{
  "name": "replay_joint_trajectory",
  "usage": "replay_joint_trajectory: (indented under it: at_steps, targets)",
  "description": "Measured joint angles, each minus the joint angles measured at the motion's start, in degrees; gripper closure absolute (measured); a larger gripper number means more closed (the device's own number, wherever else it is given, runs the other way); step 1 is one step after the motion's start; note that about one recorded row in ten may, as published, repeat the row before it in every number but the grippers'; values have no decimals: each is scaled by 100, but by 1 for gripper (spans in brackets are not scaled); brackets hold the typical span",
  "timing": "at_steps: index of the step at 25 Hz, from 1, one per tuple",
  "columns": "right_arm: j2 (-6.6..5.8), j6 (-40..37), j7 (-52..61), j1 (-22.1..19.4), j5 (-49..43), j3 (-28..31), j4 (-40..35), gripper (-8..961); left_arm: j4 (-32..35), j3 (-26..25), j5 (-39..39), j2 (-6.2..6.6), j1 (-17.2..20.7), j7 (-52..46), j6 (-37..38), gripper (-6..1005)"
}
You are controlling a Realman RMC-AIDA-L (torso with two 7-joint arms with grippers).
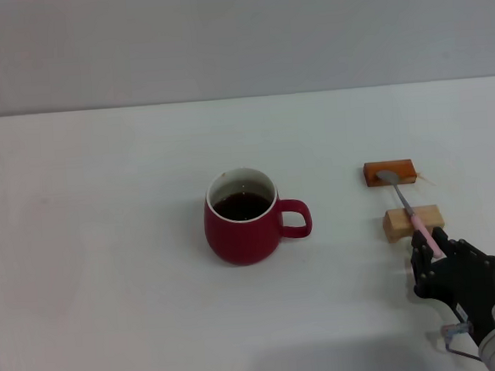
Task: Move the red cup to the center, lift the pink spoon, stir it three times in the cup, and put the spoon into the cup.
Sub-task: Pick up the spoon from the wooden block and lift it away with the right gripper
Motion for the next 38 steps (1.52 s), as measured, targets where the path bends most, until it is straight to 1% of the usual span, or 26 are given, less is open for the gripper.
replay_joint_trajectory:
  at_steps: [18, 38]
  targets:
    - [0, -10, 4, -8, -29, -22, 9, 784, -16, -1, 0, 1, 12, 1, 12, 162]
    - [26, -10, -73, 34, -37, 7, -65, 789, -61, 17, 0, 1, 64, 1, 10, 161]
